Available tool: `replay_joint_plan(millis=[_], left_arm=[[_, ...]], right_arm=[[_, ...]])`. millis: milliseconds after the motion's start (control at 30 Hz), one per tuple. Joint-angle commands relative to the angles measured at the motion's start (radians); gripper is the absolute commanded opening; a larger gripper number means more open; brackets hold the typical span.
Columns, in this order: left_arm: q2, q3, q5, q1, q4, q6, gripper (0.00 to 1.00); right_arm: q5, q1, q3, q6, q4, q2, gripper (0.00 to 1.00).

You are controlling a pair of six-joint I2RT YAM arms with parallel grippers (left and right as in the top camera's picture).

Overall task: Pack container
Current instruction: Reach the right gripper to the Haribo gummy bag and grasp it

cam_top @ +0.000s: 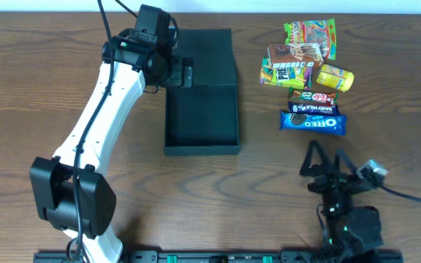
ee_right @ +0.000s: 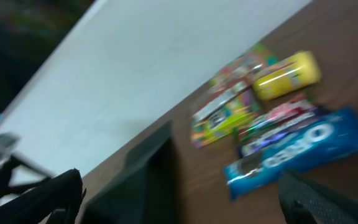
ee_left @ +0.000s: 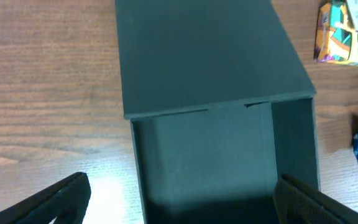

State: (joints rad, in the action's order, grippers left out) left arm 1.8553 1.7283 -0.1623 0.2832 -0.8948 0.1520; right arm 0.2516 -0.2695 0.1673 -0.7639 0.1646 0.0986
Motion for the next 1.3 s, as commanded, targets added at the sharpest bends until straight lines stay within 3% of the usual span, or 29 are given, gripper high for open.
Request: replay_joint_plan(millis=[0,200,367,633,700,967,1267], left_arm=[[0.007,0.004,-0.010,-0.002,0.026,-0.019,0.95],[0.008,0.004,-0.010,-0.002,0.088,-0.018,0.95],[0.008,0.004,-0.010,-0.002,0.099,-0.019,0.96],[0.008,0.004,0.011,-0.002,0.087,-0.018,0.95],[0.008,0.004,0.011,-0.002,0.083,-0.018,0.95],[0.009,0.004,0.008,-0.002,0.093,-0.019,0.95],[0.017,0.004,0.008,-0.002,0.091,-0.017,0.95]], right_arm=[[-0.079,0.106,0.082,0.082,-0.010,0.090,0.99],[-0.241,0.291,0.279,0.288,-0.016,0.396,0.99],[-0.452,0.361,0.490,0.454,-0.014,0.705,0.99],[-0.776,0.364,0.626,0.443,-0.038,0.937,0.99],[-0.787,0.362,0.626,0.369,-0.057,0.941,0.99],[-0.629,0.377,0.710,0.405,-0.093,1.054,0.99],[-0.621,0.442,1.291,0.579,0.219,1.591,0.99]])
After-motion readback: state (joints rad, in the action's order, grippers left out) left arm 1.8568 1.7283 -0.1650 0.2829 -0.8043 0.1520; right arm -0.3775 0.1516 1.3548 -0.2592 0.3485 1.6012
